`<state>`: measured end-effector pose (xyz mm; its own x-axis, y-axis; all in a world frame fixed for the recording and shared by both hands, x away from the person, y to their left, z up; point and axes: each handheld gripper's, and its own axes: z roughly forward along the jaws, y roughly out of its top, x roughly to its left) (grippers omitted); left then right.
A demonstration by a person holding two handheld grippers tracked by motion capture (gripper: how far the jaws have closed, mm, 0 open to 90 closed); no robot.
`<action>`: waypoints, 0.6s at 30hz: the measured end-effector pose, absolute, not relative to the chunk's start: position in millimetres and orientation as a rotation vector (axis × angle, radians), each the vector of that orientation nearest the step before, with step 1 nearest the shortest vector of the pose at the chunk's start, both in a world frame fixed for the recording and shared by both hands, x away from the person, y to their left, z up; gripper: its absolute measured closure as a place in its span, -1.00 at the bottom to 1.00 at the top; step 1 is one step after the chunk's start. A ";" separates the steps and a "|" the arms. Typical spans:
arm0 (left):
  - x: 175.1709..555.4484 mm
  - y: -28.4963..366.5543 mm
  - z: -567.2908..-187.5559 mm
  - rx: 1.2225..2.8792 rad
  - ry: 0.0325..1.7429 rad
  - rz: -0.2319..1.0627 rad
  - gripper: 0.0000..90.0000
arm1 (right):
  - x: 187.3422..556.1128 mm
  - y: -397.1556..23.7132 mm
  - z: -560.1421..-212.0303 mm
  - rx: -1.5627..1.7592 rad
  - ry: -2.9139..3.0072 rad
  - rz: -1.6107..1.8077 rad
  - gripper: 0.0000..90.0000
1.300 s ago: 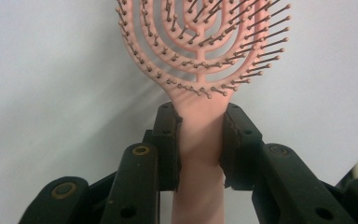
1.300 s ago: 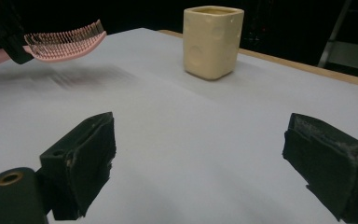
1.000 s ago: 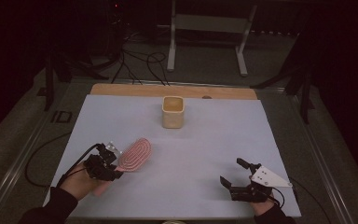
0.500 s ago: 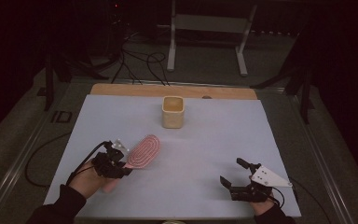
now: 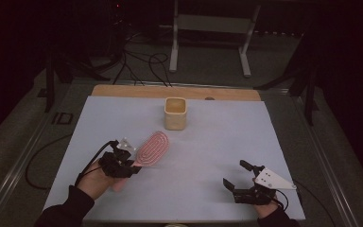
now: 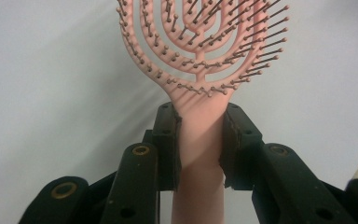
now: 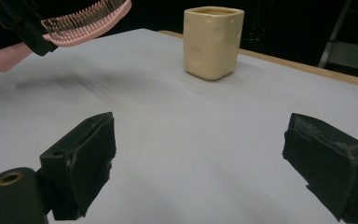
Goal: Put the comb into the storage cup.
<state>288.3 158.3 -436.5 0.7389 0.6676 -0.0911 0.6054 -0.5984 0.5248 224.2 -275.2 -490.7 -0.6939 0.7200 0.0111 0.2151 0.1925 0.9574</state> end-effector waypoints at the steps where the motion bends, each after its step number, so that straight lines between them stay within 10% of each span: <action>1: 288.3 156.9 -436.2 2.401 0.955 0.152 0.58 | 224.0 -275.1 -490.6 0.872 2.030 1.515 -0.80; 18: 290.2 134.6 -437.6 2.284 0.951 0.178 0.58 | 224.4 -274.9 -490.9 0.870 2.034 1.516 -0.80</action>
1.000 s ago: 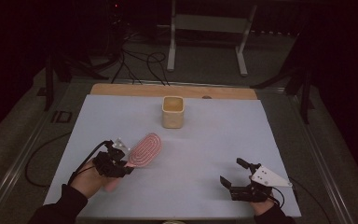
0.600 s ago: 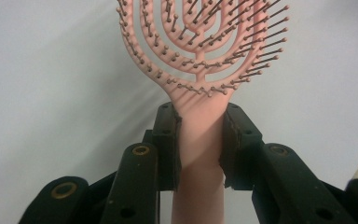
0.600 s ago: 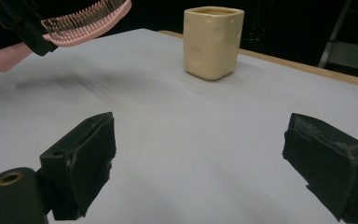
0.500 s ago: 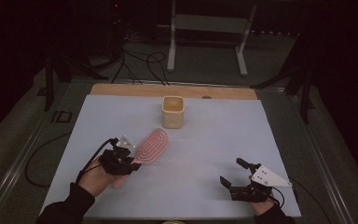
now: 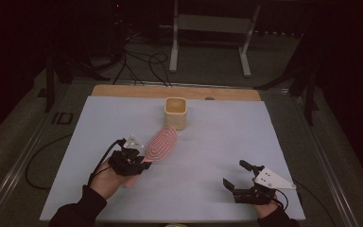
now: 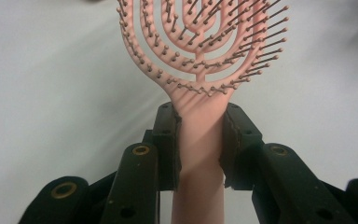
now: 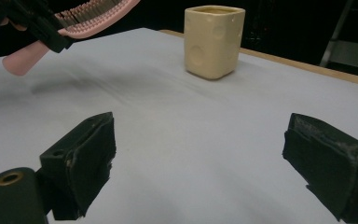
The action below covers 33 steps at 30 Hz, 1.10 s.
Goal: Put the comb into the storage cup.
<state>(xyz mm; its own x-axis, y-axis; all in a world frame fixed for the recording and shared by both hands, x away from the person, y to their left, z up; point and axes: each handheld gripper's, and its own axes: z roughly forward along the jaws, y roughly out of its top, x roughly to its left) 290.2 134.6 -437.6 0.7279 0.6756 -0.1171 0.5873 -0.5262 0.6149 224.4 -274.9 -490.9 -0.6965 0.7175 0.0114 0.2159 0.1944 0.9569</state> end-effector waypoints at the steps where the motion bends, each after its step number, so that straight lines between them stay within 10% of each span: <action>1: 290.0 133.0 -437.2 2.280 0.949 0.184 0.58 | 224.3 -274.7 -491.0 0.865 2.033 1.517 -0.80; 33: 279.4 132.5 -460.5 2.015 0.922 0.193 0.58 | 225.6 -273.5 -492.6 0.878 2.042 1.506 -0.80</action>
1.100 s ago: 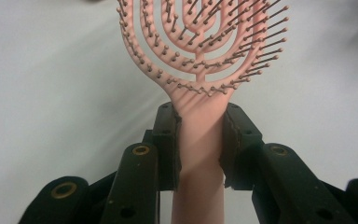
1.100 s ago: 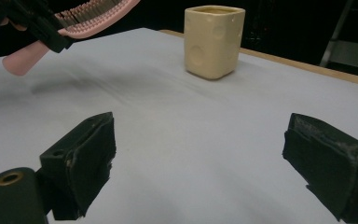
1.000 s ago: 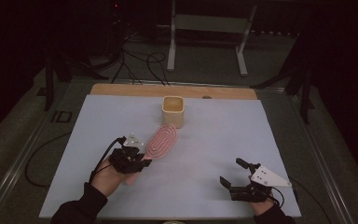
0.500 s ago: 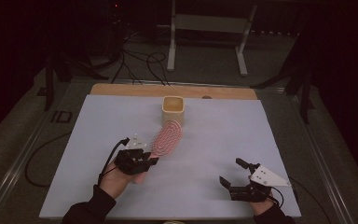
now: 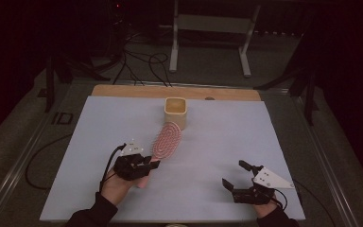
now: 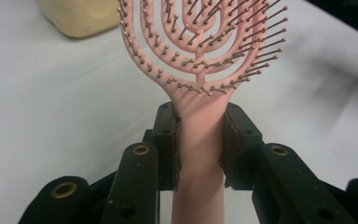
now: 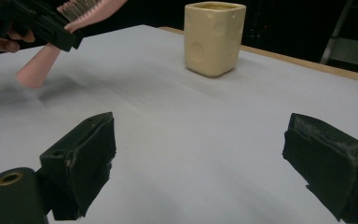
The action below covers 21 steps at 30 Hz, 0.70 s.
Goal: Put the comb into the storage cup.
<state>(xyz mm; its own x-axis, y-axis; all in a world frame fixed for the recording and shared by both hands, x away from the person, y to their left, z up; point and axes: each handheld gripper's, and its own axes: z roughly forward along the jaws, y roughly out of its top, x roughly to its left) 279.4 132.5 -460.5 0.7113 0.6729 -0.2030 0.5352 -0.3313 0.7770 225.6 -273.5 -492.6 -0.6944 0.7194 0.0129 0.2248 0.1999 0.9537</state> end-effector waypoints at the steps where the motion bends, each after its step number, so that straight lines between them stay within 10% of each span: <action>1: 278.5 133.6 -460.9 2.002 0.926 0.197 0.58 | 225.5 -273.3 -492.5 0.876 2.042 1.504 -0.80; 21: 257.7 135.0 -471.1 1.857 0.834 0.378 0.58 | 226.1 -272.0 -488.5 0.886 2.036 1.467 -0.80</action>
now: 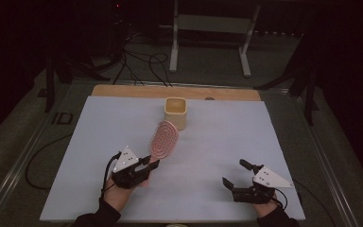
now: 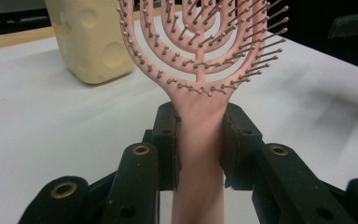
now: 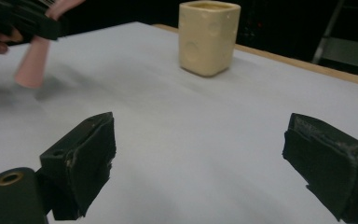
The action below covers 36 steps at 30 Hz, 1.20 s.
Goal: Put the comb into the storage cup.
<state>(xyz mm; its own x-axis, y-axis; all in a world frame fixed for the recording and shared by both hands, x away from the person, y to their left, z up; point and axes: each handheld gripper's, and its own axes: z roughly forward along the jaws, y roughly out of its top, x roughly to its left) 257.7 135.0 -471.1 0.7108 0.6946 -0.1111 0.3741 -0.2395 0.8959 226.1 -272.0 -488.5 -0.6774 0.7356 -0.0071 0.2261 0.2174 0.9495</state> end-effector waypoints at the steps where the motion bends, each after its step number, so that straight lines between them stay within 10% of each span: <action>1: 257.9 135.1 -471.1 1.862 0.831 0.377 0.58 | 226.7 -271.1 -488.3 0.887 2.039 1.457 -0.80; 36: 258.7 142.7 -469.1 1.837 0.848 0.353 0.58 | 250.4 -228.1 -399.5 0.880 2.029 1.486 -0.80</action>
<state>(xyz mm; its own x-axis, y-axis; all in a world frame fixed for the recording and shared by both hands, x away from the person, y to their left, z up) 258.7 142.7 -469.1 0.7070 0.6932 -0.1401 0.3884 -0.2150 0.8960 250.4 -228.1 -399.5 -0.6823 0.7311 -0.0022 0.2184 0.2067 0.9537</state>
